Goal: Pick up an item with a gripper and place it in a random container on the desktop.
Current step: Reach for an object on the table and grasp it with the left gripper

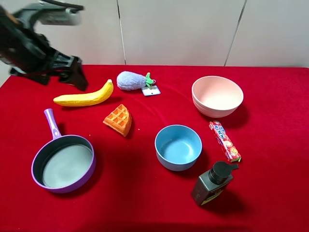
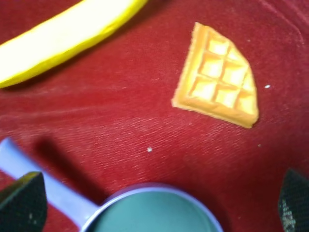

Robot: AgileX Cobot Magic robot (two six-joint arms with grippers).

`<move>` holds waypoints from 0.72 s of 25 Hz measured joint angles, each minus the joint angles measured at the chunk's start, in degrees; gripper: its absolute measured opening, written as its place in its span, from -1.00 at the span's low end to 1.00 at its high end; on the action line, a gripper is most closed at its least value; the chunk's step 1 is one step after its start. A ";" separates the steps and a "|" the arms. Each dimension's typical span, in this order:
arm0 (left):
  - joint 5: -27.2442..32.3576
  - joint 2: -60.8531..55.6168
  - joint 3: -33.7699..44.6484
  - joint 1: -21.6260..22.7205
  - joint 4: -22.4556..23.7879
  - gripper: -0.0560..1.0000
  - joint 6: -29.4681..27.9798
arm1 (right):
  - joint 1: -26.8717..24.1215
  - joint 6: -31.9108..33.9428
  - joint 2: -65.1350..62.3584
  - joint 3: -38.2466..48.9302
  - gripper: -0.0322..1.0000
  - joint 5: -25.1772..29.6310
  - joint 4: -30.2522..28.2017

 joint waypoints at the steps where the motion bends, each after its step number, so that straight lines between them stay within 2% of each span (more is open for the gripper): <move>1: -0.20 1.19 -0.39 -0.73 0.00 0.90 -1.22 | 0.00 0.00 0.00 0.00 0.40 0.00 0.00; 10: -2.48 9.31 -1.88 -6.21 0.58 0.90 -10.26 | 0.00 0.00 0.00 0.00 0.40 0.00 0.00; 18: -2.66 16.50 -5.93 -10.57 6.84 0.90 -21.30 | 0.00 0.00 0.00 0.00 0.40 0.00 0.00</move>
